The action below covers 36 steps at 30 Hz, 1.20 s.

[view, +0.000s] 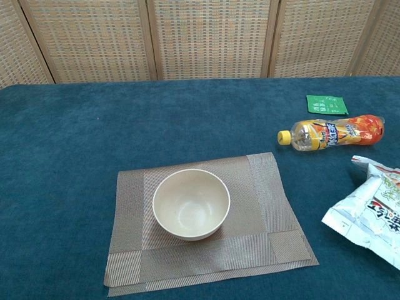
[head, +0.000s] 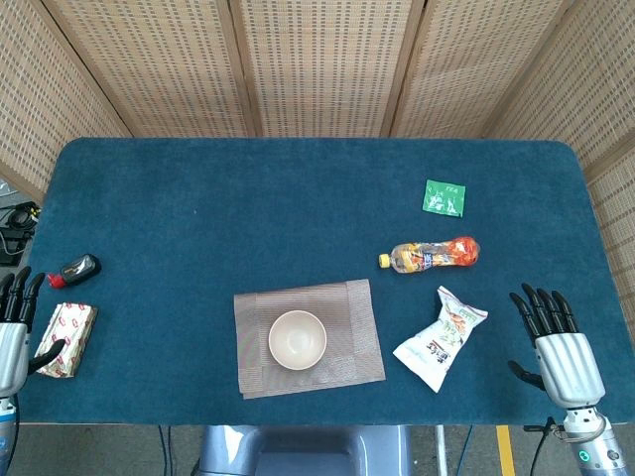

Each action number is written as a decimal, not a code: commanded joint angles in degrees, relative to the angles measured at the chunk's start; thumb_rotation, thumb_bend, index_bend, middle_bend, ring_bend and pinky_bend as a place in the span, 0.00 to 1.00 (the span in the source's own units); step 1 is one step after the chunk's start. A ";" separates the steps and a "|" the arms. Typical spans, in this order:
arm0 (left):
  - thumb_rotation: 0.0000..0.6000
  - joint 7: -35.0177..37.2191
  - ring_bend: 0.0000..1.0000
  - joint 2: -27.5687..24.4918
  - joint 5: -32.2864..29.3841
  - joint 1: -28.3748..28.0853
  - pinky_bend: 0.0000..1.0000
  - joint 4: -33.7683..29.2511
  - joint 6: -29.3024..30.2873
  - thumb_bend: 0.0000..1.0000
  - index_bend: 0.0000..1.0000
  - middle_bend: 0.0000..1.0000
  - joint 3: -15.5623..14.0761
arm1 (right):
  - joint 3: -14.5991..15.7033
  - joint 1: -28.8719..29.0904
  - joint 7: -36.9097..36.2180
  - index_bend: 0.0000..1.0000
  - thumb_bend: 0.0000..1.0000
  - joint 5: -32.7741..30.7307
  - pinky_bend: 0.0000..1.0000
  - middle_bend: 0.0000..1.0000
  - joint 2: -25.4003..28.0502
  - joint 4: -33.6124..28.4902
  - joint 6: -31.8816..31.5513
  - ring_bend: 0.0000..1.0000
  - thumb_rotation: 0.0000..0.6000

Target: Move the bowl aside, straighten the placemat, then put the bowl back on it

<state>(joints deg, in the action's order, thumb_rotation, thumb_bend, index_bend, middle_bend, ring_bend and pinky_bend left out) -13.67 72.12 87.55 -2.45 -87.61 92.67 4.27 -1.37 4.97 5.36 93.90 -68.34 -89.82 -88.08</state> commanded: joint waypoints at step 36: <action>1.00 -1.29 0.00 -1.94 9.10 -6.58 0.00 -4.73 -6.58 0.00 0.11 0.00 -1.97 | -0.30 -0.38 -2.77 0.00 0.05 -0.06 0.00 0.00 1.39 -1.05 -1.01 0.00 1.00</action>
<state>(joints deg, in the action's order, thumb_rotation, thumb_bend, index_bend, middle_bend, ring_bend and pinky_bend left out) -13.83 70.31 95.86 -7.91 -91.41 87.29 2.11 -1.66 4.60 2.61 93.83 -66.98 -90.85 -89.07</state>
